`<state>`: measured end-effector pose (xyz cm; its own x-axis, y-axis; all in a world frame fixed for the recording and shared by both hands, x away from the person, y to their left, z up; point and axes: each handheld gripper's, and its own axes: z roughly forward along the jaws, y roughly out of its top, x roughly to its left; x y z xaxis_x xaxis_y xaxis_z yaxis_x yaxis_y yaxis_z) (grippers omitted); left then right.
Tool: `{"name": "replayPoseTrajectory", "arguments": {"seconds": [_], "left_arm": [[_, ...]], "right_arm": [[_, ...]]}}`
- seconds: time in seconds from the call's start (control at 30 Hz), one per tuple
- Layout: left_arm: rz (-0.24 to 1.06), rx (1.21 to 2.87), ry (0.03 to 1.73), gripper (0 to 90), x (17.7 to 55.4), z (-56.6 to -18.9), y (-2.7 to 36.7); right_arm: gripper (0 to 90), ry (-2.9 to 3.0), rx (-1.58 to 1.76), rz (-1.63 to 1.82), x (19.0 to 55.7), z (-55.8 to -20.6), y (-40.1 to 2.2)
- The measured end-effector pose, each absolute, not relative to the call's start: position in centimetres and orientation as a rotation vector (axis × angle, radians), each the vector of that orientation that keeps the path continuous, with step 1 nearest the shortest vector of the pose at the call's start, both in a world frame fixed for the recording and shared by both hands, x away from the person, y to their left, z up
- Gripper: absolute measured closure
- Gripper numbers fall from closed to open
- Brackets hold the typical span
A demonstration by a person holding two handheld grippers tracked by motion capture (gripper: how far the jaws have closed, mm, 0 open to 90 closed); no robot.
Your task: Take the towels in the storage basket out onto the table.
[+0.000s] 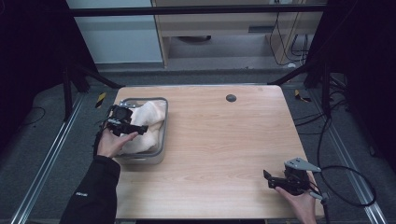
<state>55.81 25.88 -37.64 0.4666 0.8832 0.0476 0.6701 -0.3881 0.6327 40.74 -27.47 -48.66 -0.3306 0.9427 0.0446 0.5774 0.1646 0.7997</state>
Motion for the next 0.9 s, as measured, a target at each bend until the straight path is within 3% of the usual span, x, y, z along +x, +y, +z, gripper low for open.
{"name": "replayPoseTrajectory", "arguments": {"seconds": [0.9], "left_arm": [[0.465,2.272,1.357,29.0,56.8,-40.5,26.6]], "right_arm": [[8.7,2.005,1.433,1.014,40.9,-48.9,-27.3]]}}
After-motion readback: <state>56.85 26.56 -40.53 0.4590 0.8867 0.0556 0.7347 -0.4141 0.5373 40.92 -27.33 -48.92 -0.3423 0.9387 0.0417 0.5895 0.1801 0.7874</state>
